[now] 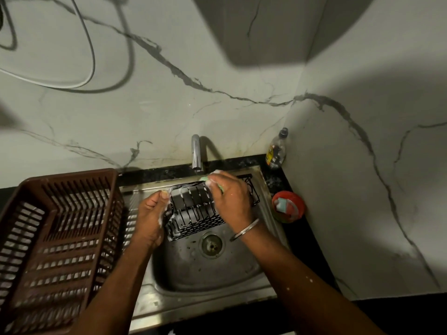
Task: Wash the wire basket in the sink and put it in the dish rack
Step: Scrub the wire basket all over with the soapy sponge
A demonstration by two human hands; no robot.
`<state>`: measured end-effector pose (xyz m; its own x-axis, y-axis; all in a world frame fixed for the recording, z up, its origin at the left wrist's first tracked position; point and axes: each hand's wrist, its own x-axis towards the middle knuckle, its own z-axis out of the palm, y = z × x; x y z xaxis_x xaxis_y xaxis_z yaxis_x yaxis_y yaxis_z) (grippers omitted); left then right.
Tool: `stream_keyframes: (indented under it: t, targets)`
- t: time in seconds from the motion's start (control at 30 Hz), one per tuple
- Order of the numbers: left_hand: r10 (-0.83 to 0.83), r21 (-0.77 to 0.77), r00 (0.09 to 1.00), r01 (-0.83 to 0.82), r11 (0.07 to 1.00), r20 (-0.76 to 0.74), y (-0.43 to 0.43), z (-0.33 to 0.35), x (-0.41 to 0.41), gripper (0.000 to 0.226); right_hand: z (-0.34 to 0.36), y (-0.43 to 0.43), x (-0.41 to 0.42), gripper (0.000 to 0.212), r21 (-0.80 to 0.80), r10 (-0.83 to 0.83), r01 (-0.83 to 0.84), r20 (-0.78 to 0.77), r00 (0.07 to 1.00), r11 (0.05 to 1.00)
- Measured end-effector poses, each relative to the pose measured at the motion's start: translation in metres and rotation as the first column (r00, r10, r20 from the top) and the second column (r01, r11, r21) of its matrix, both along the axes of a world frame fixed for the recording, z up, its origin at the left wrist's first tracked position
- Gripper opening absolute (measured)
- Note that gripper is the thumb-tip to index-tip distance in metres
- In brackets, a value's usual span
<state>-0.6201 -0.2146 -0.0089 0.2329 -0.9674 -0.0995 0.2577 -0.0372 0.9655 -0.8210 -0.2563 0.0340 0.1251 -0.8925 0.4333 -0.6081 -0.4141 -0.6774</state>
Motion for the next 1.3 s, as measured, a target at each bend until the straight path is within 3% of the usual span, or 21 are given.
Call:
stream_keyframes:
  t: [0.07,0.17,0.27,0.33,0.4,0.47,0.5,0.57,0.63,0.7,0.77,0.87,1.0,1.1,1.23,1.3]
  targets:
    - [0.026,0.01,0.999,-0.026,1.0,-0.025,0.001,0.0,0.001,0.02,-0.002,-0.007,-0.008,0.014,-0.012,0.003,-0.003,0.004,1.0,1.0]
    - [0.046,0.034,0.999,-0.045,0.998,-0.028,0.002,0.0,0.004,0.02,-0.01,-0.022,-0.035,0.014,0.042,-0.199,0.199,-0.002,0.98,0.979]
    - [0.058,0.062,0.996,-0.055,0.997,-0.06,0.002,-0.001,-0.002,0.035,-0.008,-0.015,-0.025,0.013,0.045,-0.137,0.14,-0.062,0.989,0.989]
    - [0.067,0.084,0.993,-0.058,0.995,-0.1,0.002,-0.003,-0.002,0.033,-0.01,-0.019,-0.028,0.014,0.029,-0.116,0.119,-0.089,0.989,0.992]
    - [0.071,0.051,0.988,-0.064,0.997,-0.136,0.004,-0.005,0.003,0.026,-0.014,-0.032,-0.046,0.013,0.055,-0.254,0.261,-0.106,0.961,0.964]
    - [0.066,0.049,0.989,-0.06,0.997,-0.134,0.004,-0.008,0.007,0.054,-0.016,-0.037,-0.056,0.012,0.072,-0.351,0.358,-0.1,0.931,0.931]
    - [0.08,0.056,0.987,-0.073,0.996,-0.138,0.004,-0.006,0.006,0.052,-0.015,-0.034,-0.052,0.012,0.064,-0.337,0.343,-0.094,0.937,0.937]
    - [0.076,0.056,0.991,-0.07,0.996,-0.111,0.004,-0.001,-0.001,0.021,-0.01,-0.023,-0.033,0.012,0.043,-0.217,0.221,-0.087,0.972,0.974]
    - [0.035,0.04,0.998,-0.033,0.999,-0.051,0.003,0.003,-0.009,0.047,-0.008,-0.016,-0.022,0.013,0.022,-0.123,0.124,-0.053,0.991,0.992]
    - [0.05,0.063,0.998,-0.046,0.997,-0.048,0.002,0.003,-0.01,0.054,-0.007,-0.014,-0.02,0.011,0.043,-0.157,0.157,0.007,0.987,0.987]
    - [0.102,0.044,0.994,-0.1,0.994,-0.041,0.002,0.004,-0.011,0.048,-0.006,-0.007,-0.012,0.01,0.026,-0.111,0.11,0.056,0.992,0.994]
    - [0.077,0.029,0.997,-0.077,0.997,-0.007,0.001,0.003,-0.012,0.028,-0.003,0.007,0.013,0.011,-0.05,0.107,-0.105,0.04,0.993,0.993]
    - [0.06,0.01,0.998,-0.06,0.998,-0.028,0.001,0.005,-0.018,0.03,0.003,0.017,0.03,0.01,-0.101,0.123,-0.116,0.063,0.99,0.988]
    - [0.085,0.012,0.995,-0.085,0.996,-0.049,0.002,0.008,-0.014,0.031,0.001,0.029,0.029,0.008,-0.166,0.266,-0.267,-0.032,0.964,0.949]
    - [0.061,0.032,0.997,-0.059,0.998,-0.04,0.002,0.011,-0.017,0.031,0.004,0.024,0.033,0.009,-0.116,0.146,-0.145,-0.001,0.989,0.983]
    - [0.066,0.037,0.996,-0.064,0.997,-0.054,0.001,0.01,-0.013,0.032,0.003,0.032,0.032,0.01,-0.156,0.216,-0.224,-0.065,0.974,0.962]
